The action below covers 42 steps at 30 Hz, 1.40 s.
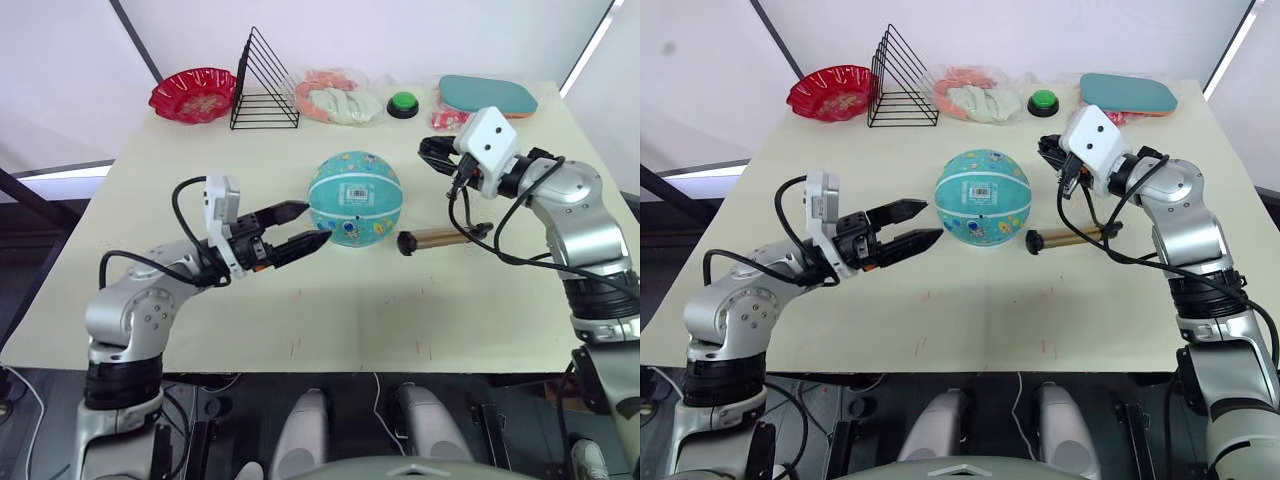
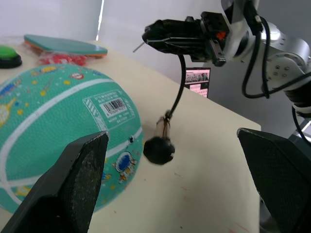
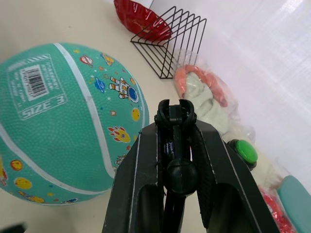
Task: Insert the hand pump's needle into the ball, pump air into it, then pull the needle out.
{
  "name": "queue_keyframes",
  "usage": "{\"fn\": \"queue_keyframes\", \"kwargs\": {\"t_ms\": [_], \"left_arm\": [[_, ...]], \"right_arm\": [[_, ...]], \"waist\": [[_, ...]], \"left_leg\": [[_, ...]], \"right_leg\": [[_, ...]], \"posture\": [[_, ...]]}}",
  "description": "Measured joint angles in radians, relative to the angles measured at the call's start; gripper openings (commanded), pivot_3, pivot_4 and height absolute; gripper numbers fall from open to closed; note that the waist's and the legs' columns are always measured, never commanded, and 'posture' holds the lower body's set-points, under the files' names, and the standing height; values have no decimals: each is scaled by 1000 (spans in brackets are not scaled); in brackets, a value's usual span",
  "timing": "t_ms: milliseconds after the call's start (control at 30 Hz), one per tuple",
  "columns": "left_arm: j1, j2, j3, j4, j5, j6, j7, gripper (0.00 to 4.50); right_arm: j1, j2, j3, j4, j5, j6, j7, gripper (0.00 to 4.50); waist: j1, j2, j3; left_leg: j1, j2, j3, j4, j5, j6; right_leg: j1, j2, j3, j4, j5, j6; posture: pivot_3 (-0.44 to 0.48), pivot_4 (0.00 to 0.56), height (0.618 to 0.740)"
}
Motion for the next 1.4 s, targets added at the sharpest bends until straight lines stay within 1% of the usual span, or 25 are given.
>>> {"fn": "queue_keyframes", "kwargs": {"t_ms": [100,200,300,400,467,600,767,833,867,900,933,967,1033,1067,1100,1333,1400], "left_arm": [[65,10,12,-31,-13,1,7,4500],[89,12,12,-62,-23,1,8,4500],[143,20,15,-94,-31,0,9,4500],[170,22,15,-100,-39,0,20,4500],[194,30,14,-128,-44,-2,19,4500],[220,33,11,-134,-44,-7,17,4500],[255,36,6,-142,-32,-29,5,4500],[272,36,0,-156,-20,-37,5,4500],[279,36,-4,-158,-17,-40,5,4500],[284,36,-11,-159,-14,-43,5,4500],[296,36,-12,-162,-10,-49,5,4500],[303,37,-12,-164,-8,-51,5,4500],[315,38,-14,-171,-3,-55,6,4500],[322,39,-13,-176,-3,-57,6,4500],[330,44,-11,-178,-3,-58,6,4500],[346,53,-10,-187,-3,-70,5,4500],[344,53,-12,-187,-2,-70,6,4500]], "right_arm": [[22,-2,0,27,-2,-21,8,272],[49,-7,-1,23,-1,-20,16,272],[163,-47,-12,-32,4,-9,21,272],[249,-69,-14,-56,8,23,23,272],[302,-86,-40,-108,20,56,20,272],[349,-88,-48,-150,25,98,15,272],[366,-66,-7,-146,25,136,29,272],[366,-48,10,-131,27,142,43,1308],[366,-41,18,-124,29,149,46,1655],[366,-38,27,-114,32,156,49,2104],[366,-38,36,-106,35,159,62,2414],[367,-39,36,-105,38,159,68,2985],[374,-59,31,-124,53,177,88,3707],[385,-76,24,-150,72,205,99,4275],[397,-90,12,-179,94,236,112,4400],[445,-198,-82,-419,251,455,156,4400],[454,-219,-91,-456,277,489,163,4400]], "waist": [[4,0,0],[6,0,0],[11,0,0],[10,0,0],[4,0,0],[3,-1,0],[3,-1,0],[3,-2,0],[3,-2,1],[4,-2,1],[4,-2,1],[4,-2,1],[5,-2,1],[6,-2,1],[6,-3,1],[5,-4,2],[5,-5,2]], "left_leg": [[0,0,-1,0,0,0],[-1,0,0,1,0,0],[-1,0,0,2,0,0],[-1,0,0,3,0,0],[0,0,1,3,0,0],[3,0,2,3,0,0],[8,0,7,3,0,0],[8,0,8,4,0,0],[9,0,8,4,0,0],[9,0,8,4,0,0],[9,0,8,4,0,0],[9,0,9,4,0,0],[8,0,9,4,0,0],[8,0,9,4,0,0],[8,0,9,4,0,0],[9,1,9,4,0,0],[9,1,9,4,0,0]], "right_leg": [[0,0,0,0,0,0],[0,0,0,0,0,0],[1,0,0,0,0,0],[0,0,0,0,0,0],[0,0,1,2,0,0],[1,0,2,5,0,0],[1,1,7,9,0,0],[1,1,8,10,0,0],[1,1,8,10,0,0],[1,1,8,10,0,0],[1,1,8,10,0,0],[1,1,8,10,0,0],[1,1,8,10,0,0],[1,0,8,10,0,0],[1,1,8,10,0,0],[1,1,8,11,0,0],[1,1,8,11,0,-1]], "posture": [[0,150,740],[0,150,740],[0,150,740],[0,150,740],[0,150,740],[0,150,740],[0,150,740],[0,150,740],[0,150,740],[0,150,740],[0,150,740],[0,150,740],[0,150,740],[0,150,740],[0,150,740],[0,150,740],[0,150,740]]}}
